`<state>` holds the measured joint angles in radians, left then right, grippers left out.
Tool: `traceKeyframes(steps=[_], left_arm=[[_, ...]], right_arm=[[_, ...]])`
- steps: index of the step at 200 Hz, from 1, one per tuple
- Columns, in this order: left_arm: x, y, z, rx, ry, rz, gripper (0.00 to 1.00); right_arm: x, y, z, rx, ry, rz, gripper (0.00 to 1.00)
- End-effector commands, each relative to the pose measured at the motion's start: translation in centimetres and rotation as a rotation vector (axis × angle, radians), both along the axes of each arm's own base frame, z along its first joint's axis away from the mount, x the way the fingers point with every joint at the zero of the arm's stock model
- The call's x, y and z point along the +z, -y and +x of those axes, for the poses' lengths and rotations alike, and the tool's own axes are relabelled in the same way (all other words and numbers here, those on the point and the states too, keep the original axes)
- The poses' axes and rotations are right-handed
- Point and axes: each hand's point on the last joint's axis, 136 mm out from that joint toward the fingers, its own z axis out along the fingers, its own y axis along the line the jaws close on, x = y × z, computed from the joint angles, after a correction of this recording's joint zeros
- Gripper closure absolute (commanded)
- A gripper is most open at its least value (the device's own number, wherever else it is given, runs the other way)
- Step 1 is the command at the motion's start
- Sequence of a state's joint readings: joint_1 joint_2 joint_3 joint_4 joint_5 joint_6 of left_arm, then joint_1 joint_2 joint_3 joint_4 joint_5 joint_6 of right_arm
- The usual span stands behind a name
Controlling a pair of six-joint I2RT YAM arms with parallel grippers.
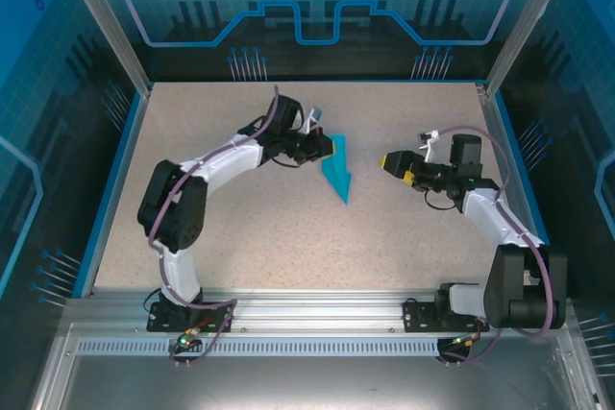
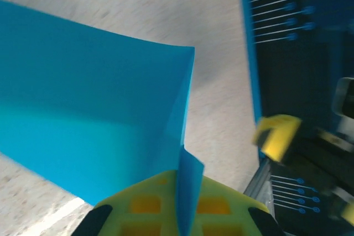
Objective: Fold a paper plane with a square sheet of paper (fold left side to right side)
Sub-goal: Turn over the paper at the center of the table.
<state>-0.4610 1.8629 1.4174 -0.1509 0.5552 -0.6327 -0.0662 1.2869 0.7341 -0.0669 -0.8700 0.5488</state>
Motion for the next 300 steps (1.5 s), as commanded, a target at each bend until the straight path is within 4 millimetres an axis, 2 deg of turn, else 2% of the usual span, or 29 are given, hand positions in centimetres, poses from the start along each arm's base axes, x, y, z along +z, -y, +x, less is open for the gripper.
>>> traceKeyframes(steps=[1, 42, 73, 111, 126, 148, 153, 178, 200, 222, 248, 267, 286, 300], left_arm=[[7.4, -0.1, -0.2, -0.050, 0.230, -0.053, 0.97], [13.4, 0.5, -2.3, -0.156, 0.424, -0.175, 0.97], [16.5, 0.8, -4.1, -0.234, 0.511, -0.252, 0.97], [18.4, 1.0, -5.8, -0.303, 0.559, -0.293, 0.96], [18.5, 1.2, -6.3, -0.326, 0.556, -0.306, 0.96], [18.4, 1.4, -6.8, -0.348, 0.553, -0.307, 0.95], [18.3, 1.5, -6.8, -0.350, 0.550, -0.304, 0.95], [17.7, 1.4, -6.7, -0.347, 0.539, -0.291, 0.94], [16.9, 1.4, -6.5, -0.342, 0.524, -0.267, 0.90], [16.0, 1.3, -6.3, -0.340, 0.519, -0.242, 0.85], [14.9, 1.3, -6.1, -0.336, 0.504, -0.211, 0.82], [14.5, 1.0, -5.8, -0.323, 0.500, -0.191, 0.72], [13.9, 0.2, -5.3, -0.278, 0.496, -0.139, 0.43], [13.2, -1.4, -4.7, -0.199, 0.500, -0.054, 0.34]], right_arm=[[4.5, -1.1, -0.8, 0.118, 0.111, 0.104, 0.01], [7.3, -2.9, -2.1, 0.247, 0.229, 0.143, 0.01], [8.3, -4.9, -2.7, 0.319, 0.271, 0.151, 0.01], [8.9, -6.6, -2.5, 0.362, 0.275, 0.156, 0.01], [9.1, -7.3, -2.5, 0.380, 0.274, 0.158, 0.03], [9.1, -7.8, -2.6, 0.393, 0.271, 0.158, 0.17], [10.2, -7.8, -2.3, 0.394, 0.301, 0.155, 0.20], [10.2, -7.8, -2.2, 0.381, 0.310, 0.143, 0.42], [10.0, -7.7, -2.2, 0.374, 0.311, 0.135, 0.63], [9.5, -7.5, -2.3, 0.363, 0.303, 0.097, 0.80], [9.3, -7.3, -2.3, 0.343, 0.308, 0.058, 0.91], [9.0, -7.1, -2.4, 0.334, 0.307, 0.026, 0.96], [8.4, -6.7, -2.3, 0.310, 0.302, -0.064, 0.96], [7.4, -6.0, -2.2, 0.272, 0.274, -0.187, 0.96]])
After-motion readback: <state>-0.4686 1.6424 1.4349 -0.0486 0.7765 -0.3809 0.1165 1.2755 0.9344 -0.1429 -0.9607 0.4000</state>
